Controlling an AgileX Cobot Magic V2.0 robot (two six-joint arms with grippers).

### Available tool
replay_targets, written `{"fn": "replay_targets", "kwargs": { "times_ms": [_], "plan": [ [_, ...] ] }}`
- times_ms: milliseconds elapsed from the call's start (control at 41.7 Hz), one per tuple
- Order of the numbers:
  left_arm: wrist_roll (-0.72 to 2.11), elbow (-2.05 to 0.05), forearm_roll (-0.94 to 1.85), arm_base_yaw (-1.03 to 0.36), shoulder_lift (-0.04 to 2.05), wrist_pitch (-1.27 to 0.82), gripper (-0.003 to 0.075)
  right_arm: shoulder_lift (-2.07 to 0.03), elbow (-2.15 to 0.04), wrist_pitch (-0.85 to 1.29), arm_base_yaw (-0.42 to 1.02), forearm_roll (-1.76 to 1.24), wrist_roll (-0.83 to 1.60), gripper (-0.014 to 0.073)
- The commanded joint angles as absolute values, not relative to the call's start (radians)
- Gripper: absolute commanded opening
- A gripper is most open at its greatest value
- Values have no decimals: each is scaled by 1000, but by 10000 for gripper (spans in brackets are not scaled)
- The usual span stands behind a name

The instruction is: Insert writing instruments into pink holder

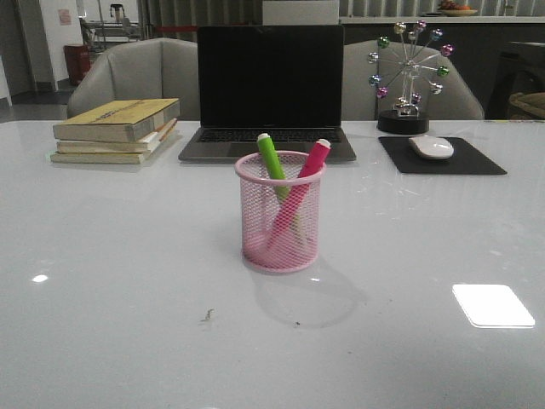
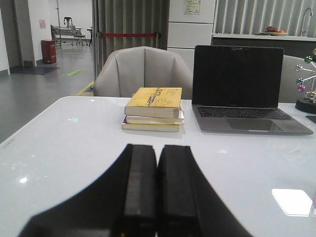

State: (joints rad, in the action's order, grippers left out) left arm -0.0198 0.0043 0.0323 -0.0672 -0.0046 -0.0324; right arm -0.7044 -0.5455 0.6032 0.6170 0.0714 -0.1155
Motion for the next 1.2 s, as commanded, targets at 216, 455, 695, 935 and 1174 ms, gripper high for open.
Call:
{"fn": "replay_targets", "kwargs": {
  "times_ms": [216,455,695,935,1174],
  "plan": [
    [-21,10,38,-68,-26,53,101,-638,-557,533,573,87,-113,66],
    [-21,10,38,-68,-26,53,101,-386,-366,299,353,87,-113,66],
    [-21,10,38,-68,-26,53,101,-107,-134,85,173,46,-114,66],
    [-21,10,38,-68,-26,53,101,28,27,-58,77,-22,-114,66],
    [-21,10,38,-68,-24,53,101,30,23,-80,75,-22,-114,66]
  ]
}}
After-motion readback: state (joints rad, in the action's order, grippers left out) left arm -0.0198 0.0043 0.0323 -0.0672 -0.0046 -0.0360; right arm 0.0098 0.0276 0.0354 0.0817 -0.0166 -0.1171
